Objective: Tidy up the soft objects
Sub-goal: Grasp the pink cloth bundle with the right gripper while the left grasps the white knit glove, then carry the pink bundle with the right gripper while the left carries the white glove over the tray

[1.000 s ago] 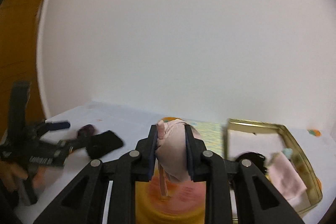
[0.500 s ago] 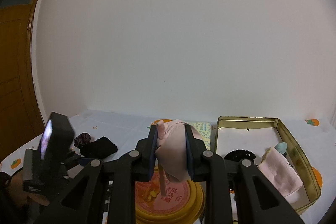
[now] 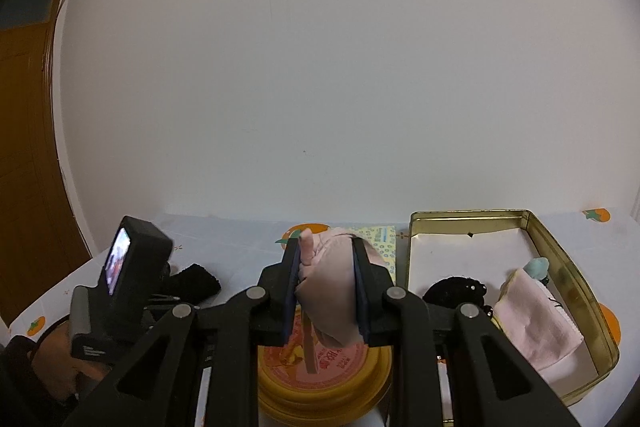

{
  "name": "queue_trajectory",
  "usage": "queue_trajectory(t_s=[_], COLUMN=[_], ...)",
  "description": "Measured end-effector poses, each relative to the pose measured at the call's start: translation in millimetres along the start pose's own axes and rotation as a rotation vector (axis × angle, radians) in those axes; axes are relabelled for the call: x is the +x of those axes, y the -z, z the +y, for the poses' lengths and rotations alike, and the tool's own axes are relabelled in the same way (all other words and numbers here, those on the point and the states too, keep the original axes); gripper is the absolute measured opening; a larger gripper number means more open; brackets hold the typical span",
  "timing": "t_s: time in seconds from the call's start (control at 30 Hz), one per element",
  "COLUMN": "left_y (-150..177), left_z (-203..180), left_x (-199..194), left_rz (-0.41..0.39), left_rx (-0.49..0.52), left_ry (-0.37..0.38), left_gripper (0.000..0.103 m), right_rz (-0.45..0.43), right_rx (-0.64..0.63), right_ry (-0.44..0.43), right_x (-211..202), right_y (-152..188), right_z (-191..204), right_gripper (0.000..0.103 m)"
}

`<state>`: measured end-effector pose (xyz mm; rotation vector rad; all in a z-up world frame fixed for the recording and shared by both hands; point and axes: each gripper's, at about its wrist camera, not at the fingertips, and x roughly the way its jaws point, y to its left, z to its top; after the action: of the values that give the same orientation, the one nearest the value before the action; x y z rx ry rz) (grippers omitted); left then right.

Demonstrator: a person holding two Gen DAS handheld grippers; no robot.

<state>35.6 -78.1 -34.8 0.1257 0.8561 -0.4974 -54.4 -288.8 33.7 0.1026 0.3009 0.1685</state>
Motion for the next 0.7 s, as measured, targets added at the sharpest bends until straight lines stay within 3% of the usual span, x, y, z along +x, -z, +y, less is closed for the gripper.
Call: queue_trajectory(t_s=[0.17,0.23,0.3,0.37,0.53,0.6,0.7], left_y=[3.0,-1.2,-5.3,-11.6,-34.3,-40.6,-42.1], left_z=[4.3,2.6,2.4,-1.1,-7.1,-3.0,5.9], left_x=[-9.1,-12.4,-16.2,-18.4,0.7,14.9,27.5], left_rz=[-0.007,-0.027,-0.045,-0.061,-0.043,-0.014,0.003], left_rx=[-0.017,-0.021,-0.034,-0.037,-0.040,-0.067,-0.157], left_ry=[-0.018,-0.030,-0.020,-0.033,-0.060,-0.062,0.018], left_gripper=[0.019,0.023,0.055,0.069,0.069,0.062,0.058], right_rz=[0.002,0.006,0.000,-0.005,-0.014,-0.015,-0.014], right_rx=[0.007,0.006,0.010,0.020,0.040,0.044,0.046], right_ry=[-0.006,-0.008,-0.007,-0.008,-0.009,-0.009,-0.009], right_x=[0.0,1.1,0.5,-0.5,-3.4,-4.0,-5.4], right_y=[-1.4,-1.2,-1.7,-2.1,-2.1,-1.7,-1.4], right_z=[0.8,1.0,-0.9,-3.0,-8.2,-9.3,-10.3], right_gripper=[0.026,0.026,0.027,0.027,0.027,0.027,0.027])
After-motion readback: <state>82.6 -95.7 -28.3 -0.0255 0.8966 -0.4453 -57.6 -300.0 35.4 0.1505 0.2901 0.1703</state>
